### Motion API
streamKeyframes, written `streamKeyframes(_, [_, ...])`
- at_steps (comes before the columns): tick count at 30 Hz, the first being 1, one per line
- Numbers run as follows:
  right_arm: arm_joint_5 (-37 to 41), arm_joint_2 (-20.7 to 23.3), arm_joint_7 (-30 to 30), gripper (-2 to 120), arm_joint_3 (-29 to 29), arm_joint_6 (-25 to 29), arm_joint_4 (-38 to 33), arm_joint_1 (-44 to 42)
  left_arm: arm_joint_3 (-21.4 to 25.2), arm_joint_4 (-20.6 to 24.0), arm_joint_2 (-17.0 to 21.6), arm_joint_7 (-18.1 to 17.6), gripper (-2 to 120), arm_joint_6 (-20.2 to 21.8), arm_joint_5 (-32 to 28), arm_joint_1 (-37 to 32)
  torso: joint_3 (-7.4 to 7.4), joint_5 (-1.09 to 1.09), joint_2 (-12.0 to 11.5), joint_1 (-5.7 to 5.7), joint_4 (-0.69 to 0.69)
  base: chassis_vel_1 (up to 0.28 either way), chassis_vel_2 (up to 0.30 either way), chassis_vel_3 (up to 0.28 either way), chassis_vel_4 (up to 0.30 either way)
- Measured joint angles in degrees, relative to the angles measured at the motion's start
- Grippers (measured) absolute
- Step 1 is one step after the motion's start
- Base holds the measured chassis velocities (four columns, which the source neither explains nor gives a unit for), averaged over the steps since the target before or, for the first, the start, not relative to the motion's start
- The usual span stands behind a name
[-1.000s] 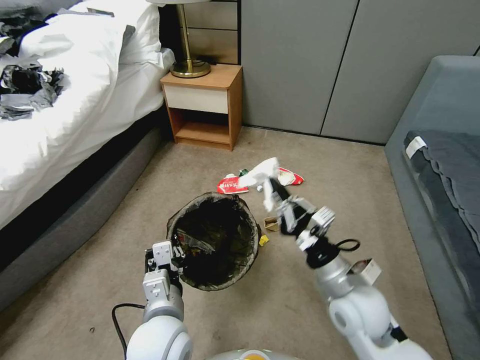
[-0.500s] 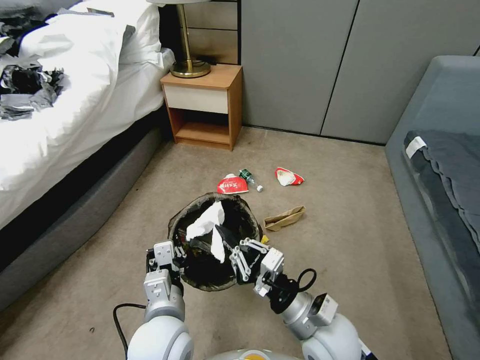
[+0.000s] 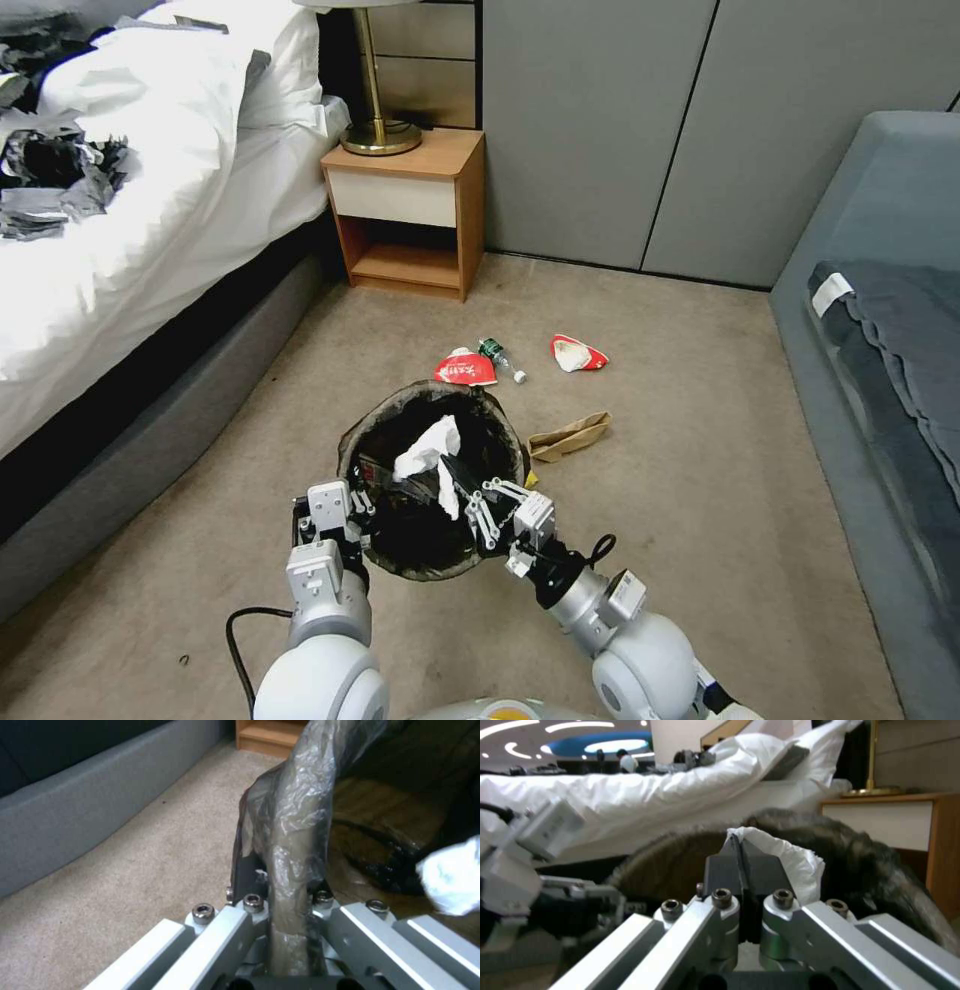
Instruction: Pick up the trash bin, then pick up the garbage from the floor and place it into the trash bin.
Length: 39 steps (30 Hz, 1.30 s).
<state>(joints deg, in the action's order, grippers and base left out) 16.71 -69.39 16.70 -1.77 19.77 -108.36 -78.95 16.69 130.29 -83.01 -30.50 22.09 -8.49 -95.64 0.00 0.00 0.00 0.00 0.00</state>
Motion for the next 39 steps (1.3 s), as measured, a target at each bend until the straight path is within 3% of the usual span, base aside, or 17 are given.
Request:
streamKeyframes(3, [-0.1, 0.0, -0.3, 3, 0.0, -0.4, 0.4, 0.1, -0.1, 0.0, 0.0, 0.0, 0, 0.0, 0.0, 0.0, 0.0, 0.0, 0.0, 0.0, 0.0, 0.0, 0.0, 0.0, 0.0])
streamKeyframes(5, [-0.3, 0.0, -0.3, 15, 0.0, -0.5, 0.8, 0.1, -0.2, 0.1, 0.0, 0.0, 0, 0.1, 0.0, 0.1, 0.0, 0.0, 0.0, 0.0, 0.0, 0.0, 0.0, 0.0, 0.0])
streamKeyframes(9, [-0.4, 0.0, -0.4, 25, 0.1, -0.6, 1.1, 0.2, -0.3, 0.2, 0.0, 0.1, 0, 0.1, 0.0, 0.0, 0.0, 0.0, 0.0, 0.0, 0.0, 0.0, 0.0, 0.0, 0.0])
streamKeyframes(16, [-0.4, 0.1, -0.4, 55, 0.3, -0.5, 1.7, 0.3, -0.4, 0.2, 0.0, 0.2, 0, 0.0, 0.5, 0.0, 0.0, 0.0, 0.0, 0.0, 0.0, 0.0, 0.0, 0.0, 0.0])
streamKeyframes(28, [-0.7, 0.1, -0.3, 96, 0.4, -0.6, 1.3, 0.1, -0.5, 0.2, 0.1, 0.3, 0, -0.1, 0.5, 0.0, 0.0, 0.0, 0.0, 0.0, 0.0, 0.0, 0.0, 0.0, 0.0])
streamKeyframes(36, [-3.0, -0.5, -0.3, 100, -1.1, 0.6, -3.1, -1.0, -0.1, -0.7, 0.1, 0.3, 0, -0.1, 0.5, 0.5, 0.0, 0.01, 0.0, 0.0, 0.01, 0.0, 0.0, 0.0, 0.0])
streamKeyframes(39, [-5.2, -1.7, -1.2, 100, -3.1, 2.1, -8.6, -2.6, 0.3, -1.3, 0.1, 0.3, 0, -0.1, 0.4, 0.7, 0.0, 0.0, 0.0, 0.0, 0.0, 0.0, 0.0, 0.0, 0.0])
